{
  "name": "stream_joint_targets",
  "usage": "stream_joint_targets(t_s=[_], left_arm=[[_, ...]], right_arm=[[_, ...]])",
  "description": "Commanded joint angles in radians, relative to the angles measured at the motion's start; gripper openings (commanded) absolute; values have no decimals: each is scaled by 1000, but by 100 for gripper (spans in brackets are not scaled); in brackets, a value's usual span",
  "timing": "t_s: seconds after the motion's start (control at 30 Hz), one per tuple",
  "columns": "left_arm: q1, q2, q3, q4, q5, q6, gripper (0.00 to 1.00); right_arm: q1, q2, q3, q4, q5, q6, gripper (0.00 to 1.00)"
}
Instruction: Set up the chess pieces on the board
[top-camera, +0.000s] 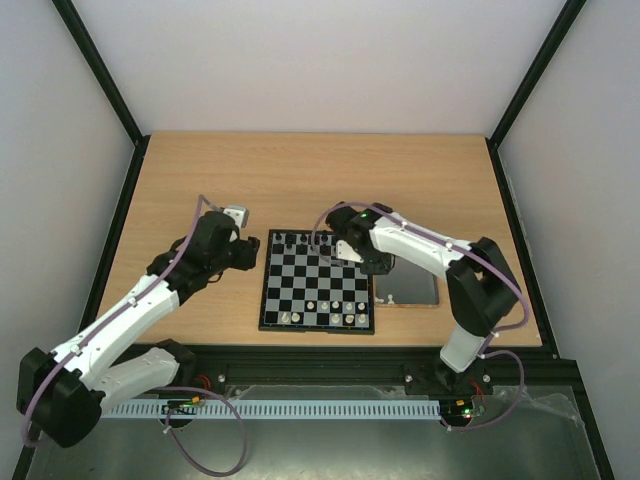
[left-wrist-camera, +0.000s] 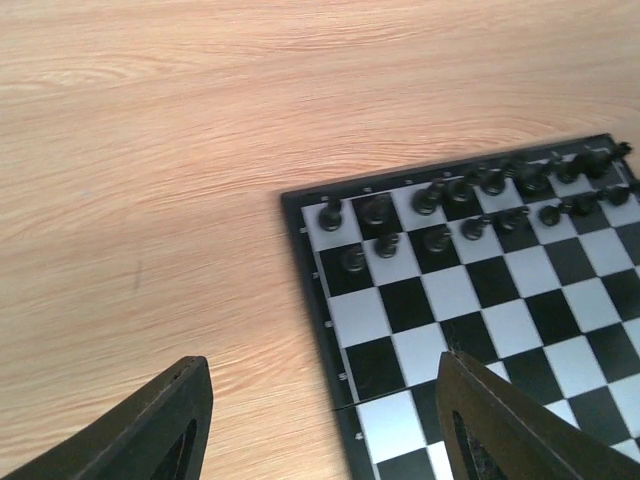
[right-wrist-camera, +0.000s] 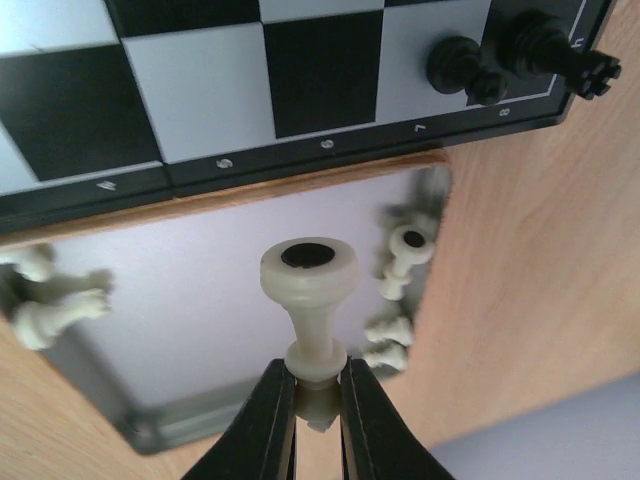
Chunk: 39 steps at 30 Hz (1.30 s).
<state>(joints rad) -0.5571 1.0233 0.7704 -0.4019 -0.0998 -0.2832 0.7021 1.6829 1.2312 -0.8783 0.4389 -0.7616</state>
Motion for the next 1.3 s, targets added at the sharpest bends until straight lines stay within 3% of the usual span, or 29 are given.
stream_joint_targets(t_s=[0.0, 0.17, 0.4, 0.83, 0.93, 1.1, 1.27], left_arm=[[62, -40, -26, 28, 11, 0, 65], [109, -31, -24, 35, 10, 5, 65], [117, -46, -29, 33, -15, 9, 65], [121, -46, -31, 32, -19, 12, 65], [121, -45, -32, 33, -18, 13, 65], [123, -34, -32, 34, -13, 15, 66], [126, -19, -31, 36, -3, 16, 66]], right_arm=[[83, 77, 64, -95, 278, -60, 7], [173, 183, 97, -126, 426, -58, 7], [248, 311, 192, -217, 503, -20, 7], [314, 409, 259, -320, 465, 49, 10], [316, 406, 260, -321, 435, 54, 15], [317, 382, 267, -303, 392, 43, 32], [314, 328, 294, -293, 361, 24, 35]])
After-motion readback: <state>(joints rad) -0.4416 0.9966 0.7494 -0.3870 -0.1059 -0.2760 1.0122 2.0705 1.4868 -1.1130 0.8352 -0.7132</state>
